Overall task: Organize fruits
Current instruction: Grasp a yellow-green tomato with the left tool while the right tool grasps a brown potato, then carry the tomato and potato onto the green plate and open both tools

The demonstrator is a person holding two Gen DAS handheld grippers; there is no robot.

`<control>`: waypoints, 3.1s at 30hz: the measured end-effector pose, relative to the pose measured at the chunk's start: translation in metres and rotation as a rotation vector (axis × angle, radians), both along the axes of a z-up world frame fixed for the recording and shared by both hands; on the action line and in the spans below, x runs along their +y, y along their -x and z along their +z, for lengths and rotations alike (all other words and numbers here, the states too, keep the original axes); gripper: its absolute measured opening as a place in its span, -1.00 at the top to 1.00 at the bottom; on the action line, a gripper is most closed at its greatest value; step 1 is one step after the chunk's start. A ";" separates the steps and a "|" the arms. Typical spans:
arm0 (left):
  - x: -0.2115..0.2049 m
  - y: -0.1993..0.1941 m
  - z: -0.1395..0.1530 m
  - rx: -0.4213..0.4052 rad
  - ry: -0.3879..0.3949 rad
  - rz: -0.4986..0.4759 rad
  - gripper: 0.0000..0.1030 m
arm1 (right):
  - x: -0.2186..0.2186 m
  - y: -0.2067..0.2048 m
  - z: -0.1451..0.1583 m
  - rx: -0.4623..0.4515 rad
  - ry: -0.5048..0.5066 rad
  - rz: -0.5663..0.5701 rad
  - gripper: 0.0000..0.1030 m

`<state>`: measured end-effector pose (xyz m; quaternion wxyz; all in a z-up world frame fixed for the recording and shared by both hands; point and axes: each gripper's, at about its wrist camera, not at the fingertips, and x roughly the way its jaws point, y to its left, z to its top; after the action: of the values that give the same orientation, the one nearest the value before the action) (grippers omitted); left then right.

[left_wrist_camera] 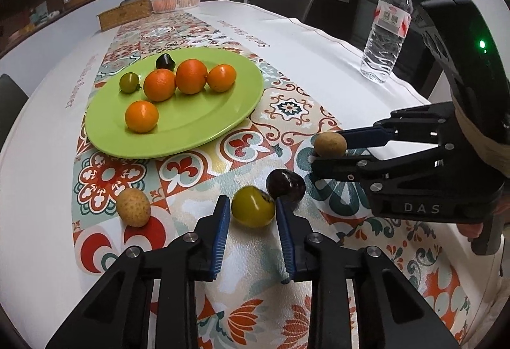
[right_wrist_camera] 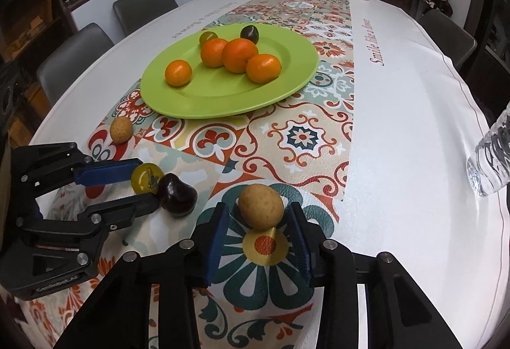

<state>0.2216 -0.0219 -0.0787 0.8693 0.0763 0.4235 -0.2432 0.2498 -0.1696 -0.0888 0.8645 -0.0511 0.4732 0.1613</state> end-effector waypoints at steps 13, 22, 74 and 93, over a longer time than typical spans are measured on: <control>0.004 0.002 0.002 0.007 0.025 0.043 0.48 | 0.002 0.006 0.006 -0.013 -0.010 0.014 0.43; 0.009 0.014 0.023 -0.035 0.038 0.088 0.48 | 0.007 0.022 0.027 -0.065 -0.024 0.032 0.43; 0.058 -0.098 0.093 -0.122 0.073 0.274 0.48 | 0.048 -0.093 0.100 -0.198 -0.078 0.058 0.43; 0.074 -0.158 0.044 0.023 0.081 0.302 0.48 | 0.065 -0.154 0.056 -0.084 -0.042 0.042 0.43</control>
<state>0.3798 0.0522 -0.0345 0.8935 -0.0261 0.4297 -0.1277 0.4036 -0.1048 -0.0330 0.8809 -0.0494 0.4320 0.1872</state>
